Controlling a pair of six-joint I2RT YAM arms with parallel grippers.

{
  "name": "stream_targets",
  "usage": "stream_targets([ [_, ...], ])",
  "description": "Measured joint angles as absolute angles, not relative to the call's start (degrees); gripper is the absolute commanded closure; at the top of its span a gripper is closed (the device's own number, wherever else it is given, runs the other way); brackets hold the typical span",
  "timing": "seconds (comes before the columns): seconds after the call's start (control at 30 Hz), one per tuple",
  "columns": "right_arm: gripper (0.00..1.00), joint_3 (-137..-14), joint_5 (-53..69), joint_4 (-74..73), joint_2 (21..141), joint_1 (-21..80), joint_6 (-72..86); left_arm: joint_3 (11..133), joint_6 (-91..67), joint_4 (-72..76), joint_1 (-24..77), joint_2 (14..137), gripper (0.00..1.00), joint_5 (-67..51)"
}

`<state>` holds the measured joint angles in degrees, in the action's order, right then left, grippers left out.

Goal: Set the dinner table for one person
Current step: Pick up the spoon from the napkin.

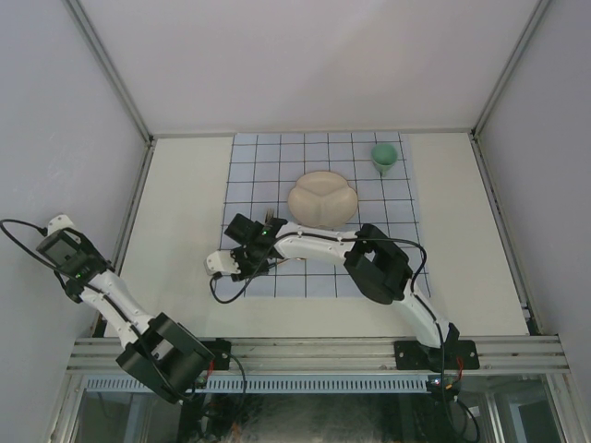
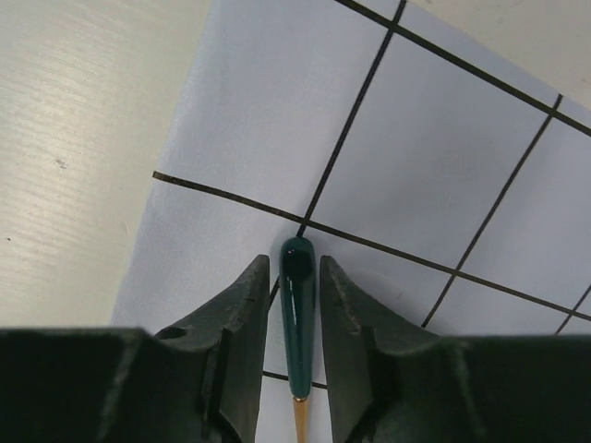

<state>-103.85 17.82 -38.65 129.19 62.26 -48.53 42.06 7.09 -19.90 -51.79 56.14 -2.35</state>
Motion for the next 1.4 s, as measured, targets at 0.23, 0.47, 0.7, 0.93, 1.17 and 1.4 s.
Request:
stream_targets([
  [0.23, 0.66, -103.0, 17.1, -39.1, 129.1, 62.7, -48.7, 42.1, 7.1, -20.4, -52.2, 55.5, 0.66, -3.3],
  [0.47, 0.68, -102.8, 17.0, -39.0, 129.1, 62.7, -48.7, 42.1, 7.1, -20.7, -52.2, 55.5, 0.66, -3.4],
  [0.7, 0.66, -102.8, 17.1, -39.0, 129.1, 62.7, -48.7, 42.1, 7.1, -20.7, -52.2, 55.5, 0.66, -3.4],
  [0.93, 0.65, -102.8, 17.3, -39.0, 129.2, 62.6, -48.7, 42.1, 7.1, -20.7, -52.2, 55.5, 0.63, -3.4],
  [1.17, 0.64, -103.6, 18.1, -39.1, 130.1, 62.3, -48.7, 42.1, 7.1, -20.7, -52.2, 55.5, 0.62, -3.4],
  [1.4, 0.73, -104.9, 19.4, -39.7, 131.0, 62.0, -48.7, 42.1, 7.1, -20.7, -52.2, 55.6, 0.62, -3.4],
])
